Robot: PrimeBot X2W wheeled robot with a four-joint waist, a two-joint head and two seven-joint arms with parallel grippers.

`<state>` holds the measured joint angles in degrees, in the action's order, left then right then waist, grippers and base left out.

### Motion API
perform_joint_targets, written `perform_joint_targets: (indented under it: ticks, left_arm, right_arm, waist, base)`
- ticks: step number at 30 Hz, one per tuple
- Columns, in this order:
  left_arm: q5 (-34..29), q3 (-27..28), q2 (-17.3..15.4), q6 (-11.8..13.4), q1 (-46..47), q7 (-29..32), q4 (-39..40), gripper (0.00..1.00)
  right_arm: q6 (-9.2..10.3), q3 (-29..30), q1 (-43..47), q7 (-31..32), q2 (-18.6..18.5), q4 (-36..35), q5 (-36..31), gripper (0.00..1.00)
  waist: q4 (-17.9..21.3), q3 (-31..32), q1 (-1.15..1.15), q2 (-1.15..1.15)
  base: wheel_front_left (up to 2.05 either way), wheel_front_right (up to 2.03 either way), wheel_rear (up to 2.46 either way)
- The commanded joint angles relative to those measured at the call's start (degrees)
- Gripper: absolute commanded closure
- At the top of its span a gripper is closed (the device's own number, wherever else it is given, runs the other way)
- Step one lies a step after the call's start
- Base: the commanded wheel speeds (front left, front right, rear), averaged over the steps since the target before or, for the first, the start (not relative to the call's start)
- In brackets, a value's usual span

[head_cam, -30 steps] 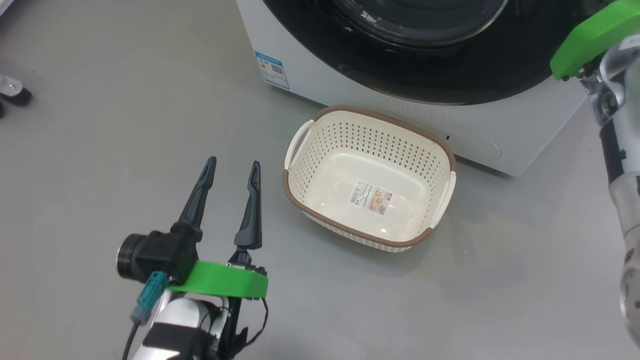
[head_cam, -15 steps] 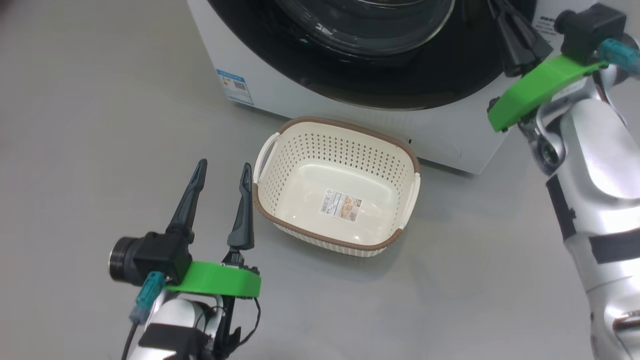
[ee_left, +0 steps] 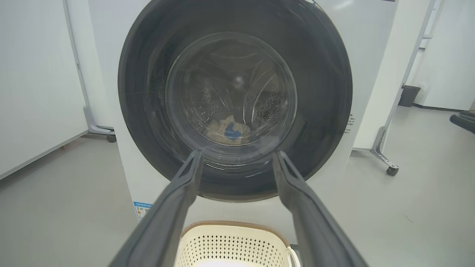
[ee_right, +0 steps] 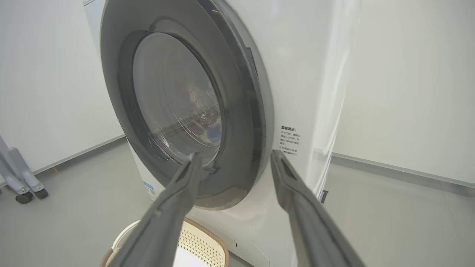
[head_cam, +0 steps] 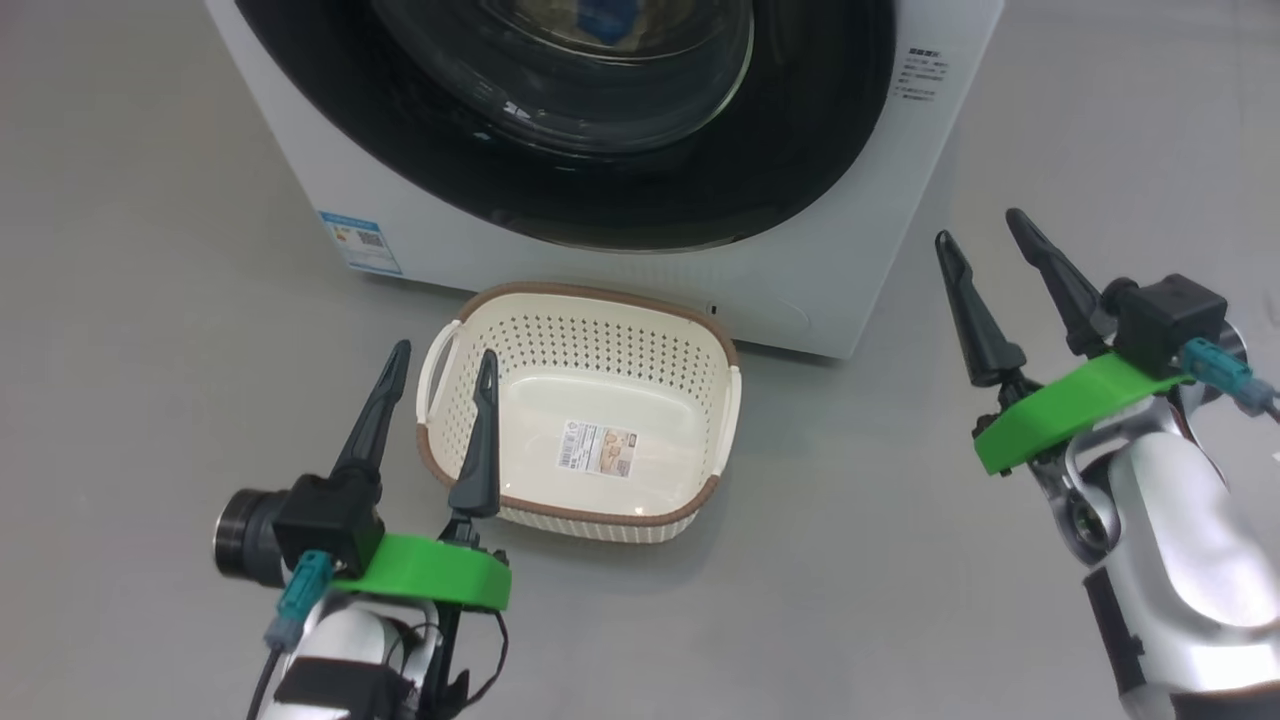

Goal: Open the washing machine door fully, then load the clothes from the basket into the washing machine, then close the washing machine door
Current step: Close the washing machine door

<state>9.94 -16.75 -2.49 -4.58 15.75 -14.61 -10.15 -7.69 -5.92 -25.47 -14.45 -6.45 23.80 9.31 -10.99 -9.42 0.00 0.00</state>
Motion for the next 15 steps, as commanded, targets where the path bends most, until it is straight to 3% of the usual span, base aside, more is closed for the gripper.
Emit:
perform_joint_targets:
  ticks: [1, 15]
  left_arm:
    - [-0.62, 2.29, -0.89, -0.32, 0.29, -0.39, 1.47, 0.00]
    - [-0.02, 3.32, -1.32, -0.62, -0.79, -0.39, -0.98, 0.00]
  right_arm:
    - [0.20, -0.38, -0.57, -0.44, 0.79, -2.77, -0.43, 0.00]
    - [0.20, 5.53, 12.64, 1.91, 3.32, -13.64, -2.43, 0.00]
  waist:
    - [1.36, 0.83, 0.00, 0.00]
    - [7.14, 2.89, 0.00, 0.00]
  base:
    - [0.00, 0.00, 0.00]
    - [0.00, 0.00, 0.00]
